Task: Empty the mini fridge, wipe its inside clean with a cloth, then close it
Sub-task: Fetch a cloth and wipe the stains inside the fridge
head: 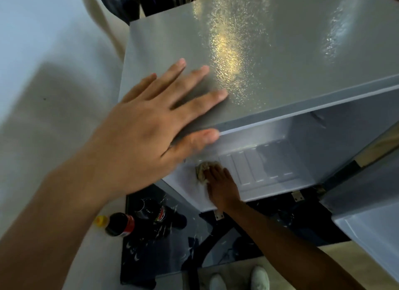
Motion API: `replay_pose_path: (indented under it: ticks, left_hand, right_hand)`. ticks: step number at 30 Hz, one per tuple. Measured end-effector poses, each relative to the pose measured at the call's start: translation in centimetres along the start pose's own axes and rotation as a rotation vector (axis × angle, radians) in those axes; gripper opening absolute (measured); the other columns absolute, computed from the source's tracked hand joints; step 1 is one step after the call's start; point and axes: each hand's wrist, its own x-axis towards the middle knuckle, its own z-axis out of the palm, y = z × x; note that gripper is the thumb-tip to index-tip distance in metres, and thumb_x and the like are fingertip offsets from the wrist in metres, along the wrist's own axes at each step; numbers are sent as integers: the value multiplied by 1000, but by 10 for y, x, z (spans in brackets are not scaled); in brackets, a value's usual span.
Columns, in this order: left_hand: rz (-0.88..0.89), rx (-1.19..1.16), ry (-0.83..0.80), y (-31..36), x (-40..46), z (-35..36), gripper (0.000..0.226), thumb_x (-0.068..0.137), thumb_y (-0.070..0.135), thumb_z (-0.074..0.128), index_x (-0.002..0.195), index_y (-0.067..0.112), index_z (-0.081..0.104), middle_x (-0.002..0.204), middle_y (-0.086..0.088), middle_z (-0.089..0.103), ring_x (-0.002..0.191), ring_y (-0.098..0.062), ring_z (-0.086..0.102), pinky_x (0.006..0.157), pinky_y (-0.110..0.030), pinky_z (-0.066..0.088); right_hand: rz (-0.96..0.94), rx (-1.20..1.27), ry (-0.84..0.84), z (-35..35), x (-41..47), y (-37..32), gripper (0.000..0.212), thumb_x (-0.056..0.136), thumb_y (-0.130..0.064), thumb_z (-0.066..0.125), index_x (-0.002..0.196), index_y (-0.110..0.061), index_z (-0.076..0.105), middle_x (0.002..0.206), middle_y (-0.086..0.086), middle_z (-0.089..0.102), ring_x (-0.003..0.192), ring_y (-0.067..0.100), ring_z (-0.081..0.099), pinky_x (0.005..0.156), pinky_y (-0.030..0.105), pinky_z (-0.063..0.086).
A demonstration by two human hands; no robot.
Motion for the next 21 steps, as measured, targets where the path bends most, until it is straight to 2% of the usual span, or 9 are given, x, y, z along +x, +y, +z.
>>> replay_pose_path:
  ticks: [3, 5, 7, 10, 12, 14, 17, 21]
  left_hand:
    - [14, -31, -66, -14, -20, 1, 59, 101, 65, 18, 157, 47, 13, 169, 8, 11, 157, -18, 2, 124, -53, 16]
    - [11, -96, -69, -19, -22, 3, 59, 101, 63, 21, 156, 45, 18, 169, 9, 13, 157, -17, 4, 124, -53, 17]
    - [9, -125, -52, -19, -20, 4, 57, 101, 62, 23, 156, 45, 21, 168, 9, 15, 157, -17, 4, 123, -53, 19]
    - [14, -118, -13, -18, -19, 8, 52, 103, 57, 25, 154, 46, 24, 168, 7, 18, 157, -18, 8, 123, -53, 21]
    - [17, -98, 7, -19, -19, 10, 51, 104, 54, 25, 154, 45, 25, 168, 7, 20, 156, -18, 12, 124, -50, 20]
    - [13, -82, 26, -20, -19, 12, 51, 104, 54, 23, 154, 45, 25, 167, 8, 20, 156, -17, 13, 125, -46, 18]
    - [13, -78, 38, -19, -20, 13, 50, 104, 54, 23, 154, 46, 25, 167, 9, 20, 156, -16, 13, 126, -43, 16]
    - [19, -83, 73, -20, -18, 15, 49, 105, 53, 25, 153, 44, 28, 166, 7, 24, 155, -17, 17, 125, -43, 18]
  right_hand:
    - [137, 3, -98, -2, 35, -9, 62, 98, -30, 41, 157, -15, 29, 161, 10, 32, 152, 32, 23, 123, 51, 15]
    - [218, 45, -91, 5, 44, -20, 61, 99, -30, 41, 156, -14, 29, 162, 10, 30, 153, 31, 19, 124, 48, 16]
    - [219, 62, -62, 11, 39, -27, 59, 92, -25, 52, 149, -12, 44, 154, 11, 45, 147, 33, 34, 120, 48, 29]
    - [96, 73, -33, 10, 6, -22, 56, 73, -15, 72, 128, -9, 65, 130, 12, 66, 130, 35, 56, 105, 47, 48]
    - [-20, 86, 38, 8, -24, -13, 50, 73, -11, 69, 123, -9, 68, 127, 11, 67, 129, 33, 57, 103, 46, 49]
    - [-94, 93, 109, 6, -56, -8, 41, 81, -13, 58, 120, -12, 69, 129, 8, 66, 131, 31, 55, 106, 45, 47]
    - [-119, 105, 105, 6, -80, -3, 44, 81, -16, 51, 120, -15, 70, 131, 7, 66, 129, 29, 58, 107, 45, 47]
    - [-56, 135, 186, -3, -49, 19, 45, 72, -6, 62, 115, -13, 75, 119, 7, 73, 111, 29, 69, 92, 41, 58]
